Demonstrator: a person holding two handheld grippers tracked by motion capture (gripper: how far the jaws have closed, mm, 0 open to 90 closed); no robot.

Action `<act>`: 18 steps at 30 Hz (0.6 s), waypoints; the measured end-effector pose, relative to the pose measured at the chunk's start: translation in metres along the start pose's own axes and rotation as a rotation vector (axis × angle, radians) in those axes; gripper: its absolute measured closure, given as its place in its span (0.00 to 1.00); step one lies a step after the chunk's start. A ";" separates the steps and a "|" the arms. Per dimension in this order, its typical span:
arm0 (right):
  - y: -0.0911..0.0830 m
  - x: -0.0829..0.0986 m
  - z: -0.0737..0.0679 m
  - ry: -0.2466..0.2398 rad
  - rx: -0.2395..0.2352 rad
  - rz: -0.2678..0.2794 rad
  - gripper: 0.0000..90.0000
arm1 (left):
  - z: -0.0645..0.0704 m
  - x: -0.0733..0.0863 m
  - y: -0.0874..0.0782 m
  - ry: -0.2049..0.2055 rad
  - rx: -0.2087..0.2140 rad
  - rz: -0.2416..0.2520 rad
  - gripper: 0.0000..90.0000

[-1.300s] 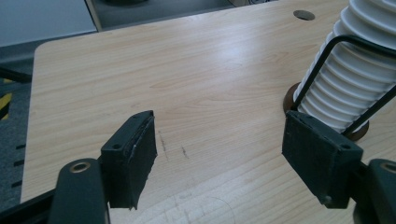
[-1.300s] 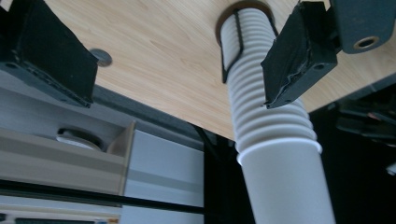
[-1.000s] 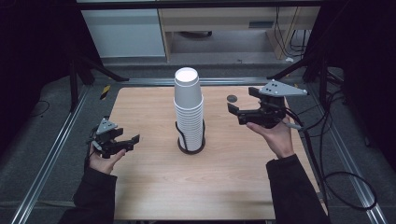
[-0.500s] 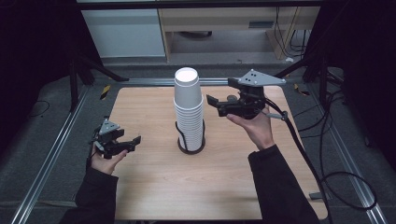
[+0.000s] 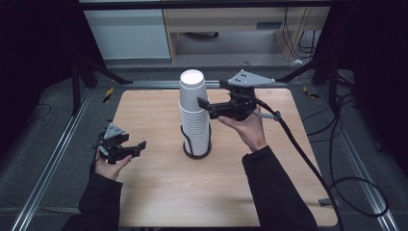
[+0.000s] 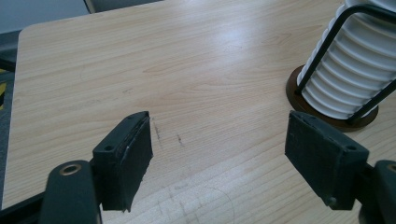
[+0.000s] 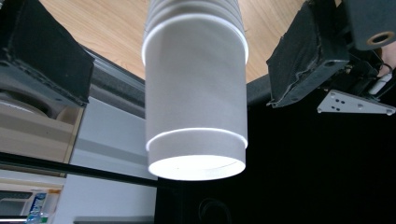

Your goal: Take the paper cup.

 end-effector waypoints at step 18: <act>0.053 0.018 -0.008 0.027 -0.036 -0.028 0.07 | 0.001 0.002 0.002 0.001 0.004 -0.008 0.25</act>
Point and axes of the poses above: each handheld gripper's, and its own axes: y roughly forward along the jaws, x roughly out of its underside, z roughly to its right, the point moved 9 cm from there along y, roughly forward along the jaws, and after that the axes turned 11 degrees about -y, right-handed, at the moved point
